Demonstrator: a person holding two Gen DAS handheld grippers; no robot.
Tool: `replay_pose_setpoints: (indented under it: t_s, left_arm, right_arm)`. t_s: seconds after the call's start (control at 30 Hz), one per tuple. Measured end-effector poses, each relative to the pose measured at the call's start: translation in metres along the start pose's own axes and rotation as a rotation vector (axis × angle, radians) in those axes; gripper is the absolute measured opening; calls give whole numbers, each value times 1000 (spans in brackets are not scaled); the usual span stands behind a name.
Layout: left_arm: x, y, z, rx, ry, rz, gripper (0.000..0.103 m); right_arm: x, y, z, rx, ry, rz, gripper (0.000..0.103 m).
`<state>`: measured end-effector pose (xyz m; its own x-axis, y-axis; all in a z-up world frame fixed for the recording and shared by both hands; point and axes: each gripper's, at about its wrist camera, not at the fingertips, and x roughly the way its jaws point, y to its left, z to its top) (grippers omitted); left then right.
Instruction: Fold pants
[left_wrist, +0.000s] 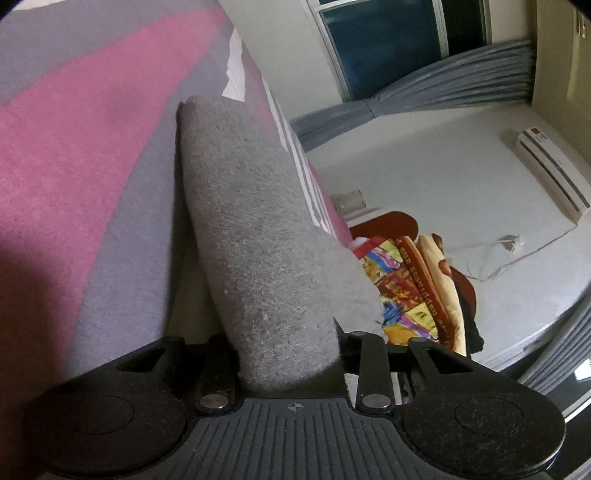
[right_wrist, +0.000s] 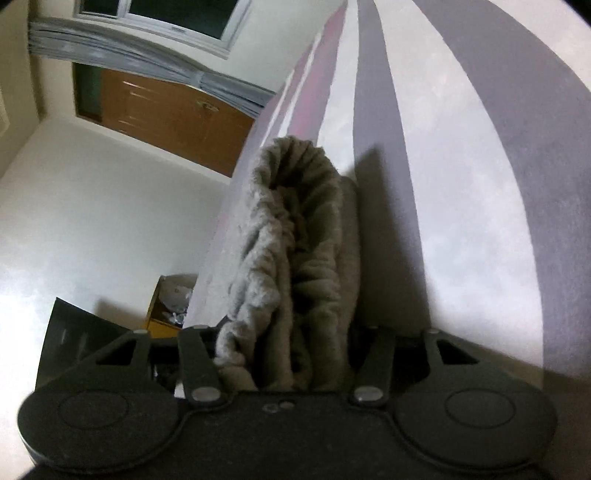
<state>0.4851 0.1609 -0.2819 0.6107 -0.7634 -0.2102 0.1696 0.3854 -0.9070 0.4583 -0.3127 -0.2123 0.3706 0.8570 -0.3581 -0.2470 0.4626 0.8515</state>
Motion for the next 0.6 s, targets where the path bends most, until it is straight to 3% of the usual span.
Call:
replay_pose_setpoints:
  t_s: [0.13, 0.4, 0.47, 0.53, 0.6]
  left_arm:
    - [-11, -3, -6, 4, 12, 17, 39]
    - [-47, -23, -42, 44, -5, 121, 45]
    - [-53, -29, -46, 42, -21, 118, 62]
    - [-59, -38, -51, 54, -32, 113, 71]
    - [-66, -42, -58, 67, -47, 116, 72]
  right_arm:
    - [-2, 4, 1, 11, 1, -23, 55]
    - [-24, 23, -14, 23, -8, -95, 60]
    - [-30, 30, -18, 29, -31, -120, 68]
    - [-36, 39, -25, 29, -62, -132, 90]
    - [-40, 46, -30, 13, -55, -131, 93]
